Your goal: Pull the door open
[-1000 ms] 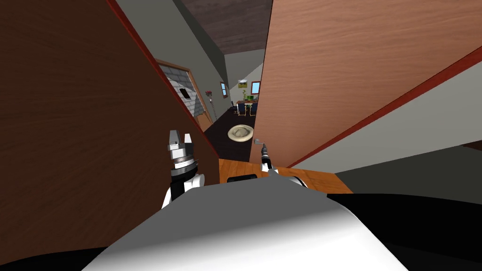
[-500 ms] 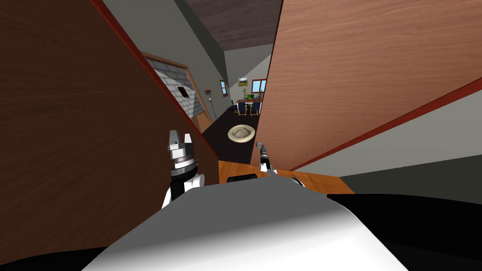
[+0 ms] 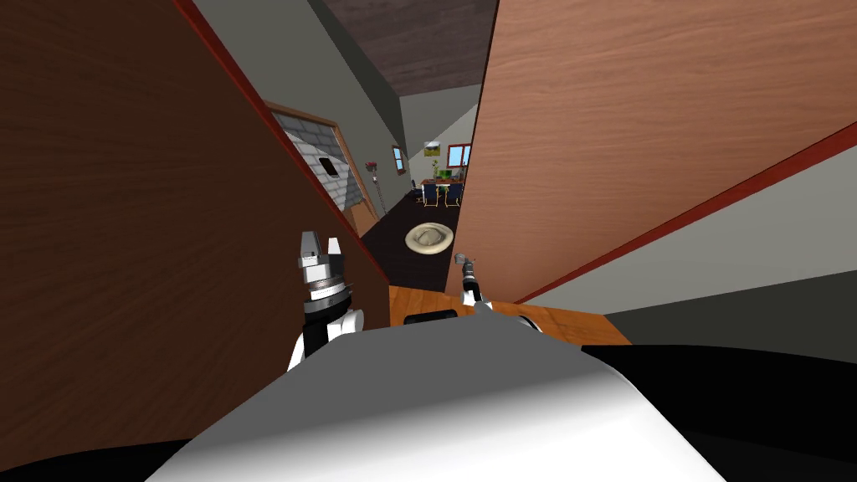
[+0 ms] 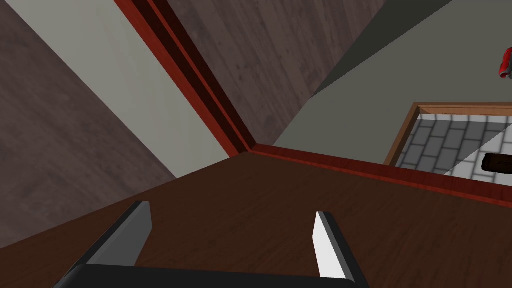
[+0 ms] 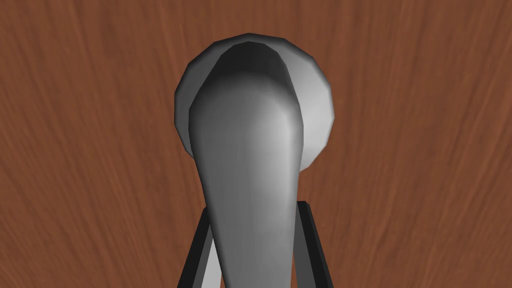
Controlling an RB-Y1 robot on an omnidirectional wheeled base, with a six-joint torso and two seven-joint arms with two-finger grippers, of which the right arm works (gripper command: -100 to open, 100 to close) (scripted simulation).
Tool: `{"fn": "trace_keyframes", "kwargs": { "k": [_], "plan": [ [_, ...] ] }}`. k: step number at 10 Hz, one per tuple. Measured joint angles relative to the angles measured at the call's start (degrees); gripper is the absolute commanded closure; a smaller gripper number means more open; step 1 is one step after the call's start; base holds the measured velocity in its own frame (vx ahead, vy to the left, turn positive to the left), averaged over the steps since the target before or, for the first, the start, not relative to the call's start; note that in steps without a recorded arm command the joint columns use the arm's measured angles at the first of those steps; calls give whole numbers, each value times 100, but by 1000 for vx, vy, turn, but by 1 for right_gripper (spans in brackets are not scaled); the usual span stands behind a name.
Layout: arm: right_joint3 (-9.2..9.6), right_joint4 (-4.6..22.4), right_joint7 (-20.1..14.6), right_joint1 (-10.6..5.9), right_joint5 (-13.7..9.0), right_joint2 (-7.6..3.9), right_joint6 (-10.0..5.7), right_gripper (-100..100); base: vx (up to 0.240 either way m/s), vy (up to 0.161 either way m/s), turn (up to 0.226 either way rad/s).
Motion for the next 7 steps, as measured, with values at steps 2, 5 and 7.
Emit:
{"fn": "trace_keyframes", "kwargs": {
  "k": [2,5,7],
  "plan": [
    [24,-34,-29,-24,15,-19,-9,100,-174,-8,5],
    [72,-122,-65,33,45,-35,65,100,-216,21,-37],
    [133,-207,-151,123,79,-82,108,100,-201,5,-47]
  ]
}}
